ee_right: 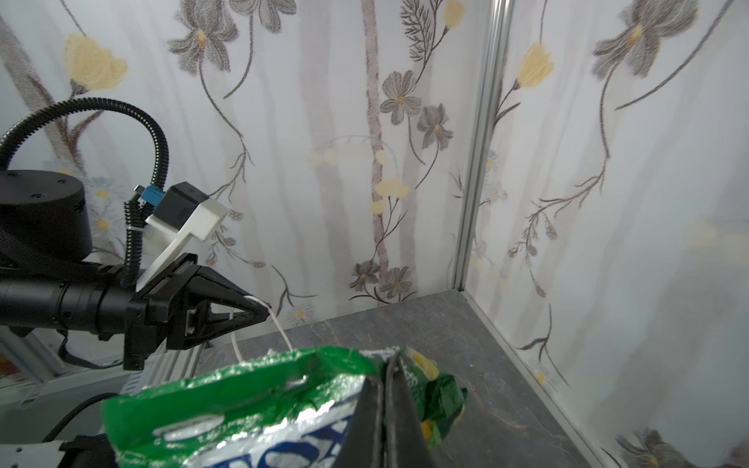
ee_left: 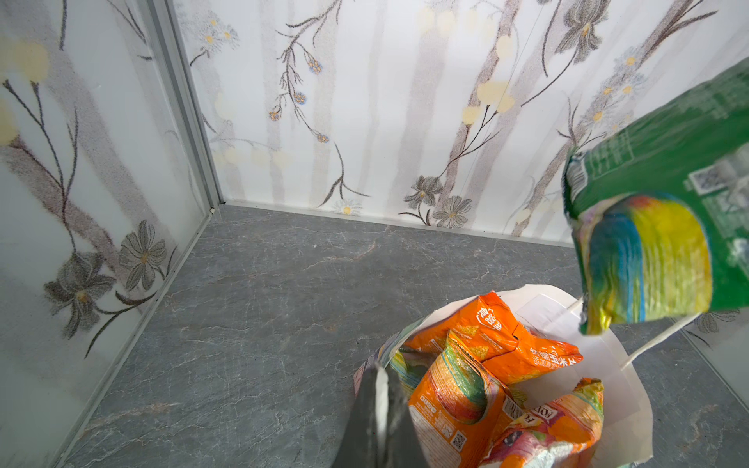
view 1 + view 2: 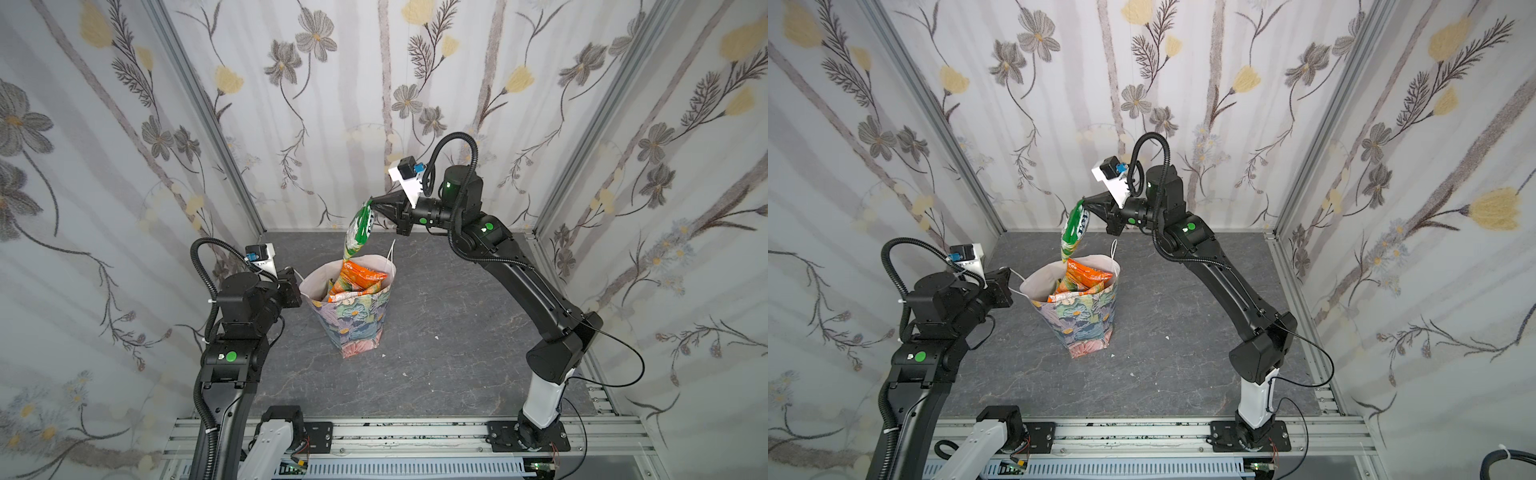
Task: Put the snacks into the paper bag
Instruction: 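Lift the green packet with the right gripper and carry it over the bag, then lower the green packet into the paper bag with the right gripper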
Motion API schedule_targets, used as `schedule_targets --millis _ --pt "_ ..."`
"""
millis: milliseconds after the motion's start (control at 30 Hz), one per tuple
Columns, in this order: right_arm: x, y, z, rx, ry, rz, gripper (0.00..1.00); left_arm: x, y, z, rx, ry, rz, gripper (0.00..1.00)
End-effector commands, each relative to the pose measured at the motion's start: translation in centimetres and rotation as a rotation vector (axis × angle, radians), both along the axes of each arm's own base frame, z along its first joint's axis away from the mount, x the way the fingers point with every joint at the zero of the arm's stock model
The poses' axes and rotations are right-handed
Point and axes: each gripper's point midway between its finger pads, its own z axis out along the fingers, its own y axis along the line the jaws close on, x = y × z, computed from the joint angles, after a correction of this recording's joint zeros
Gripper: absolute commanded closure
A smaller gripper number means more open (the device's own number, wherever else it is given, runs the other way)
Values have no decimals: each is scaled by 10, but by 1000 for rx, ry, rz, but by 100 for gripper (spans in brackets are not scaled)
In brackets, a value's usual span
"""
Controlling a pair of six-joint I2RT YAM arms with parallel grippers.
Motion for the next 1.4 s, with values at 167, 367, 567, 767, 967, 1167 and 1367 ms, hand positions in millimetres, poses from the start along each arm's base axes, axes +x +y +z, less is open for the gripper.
schedule_targets --millis 167,367,567,767,967,1167,1367 --pt "-41 28 -1 40 0 251 100 2 4 16 11 -64 22 100" --pt "-50 45 -20 11 0 314 100 3 5 15 12 -61 25 100" --pt "-52 58 -40 -20 -9 341 100 2 5 16 13 -64 28 100" --pt "-49 71 -56 -55 -3 345 100 2 5 16 14 -63 26 100" --pt "-67 82 -65 -52 36 449 100 2 5 16 16 -62 27 100" --pt "-72 83 -86 -95 136 492 100 0 6 17 19 -66 33 100" --pt "-54 79 -114 -152 197 431 100 1 6 17 16 -67 30 100"
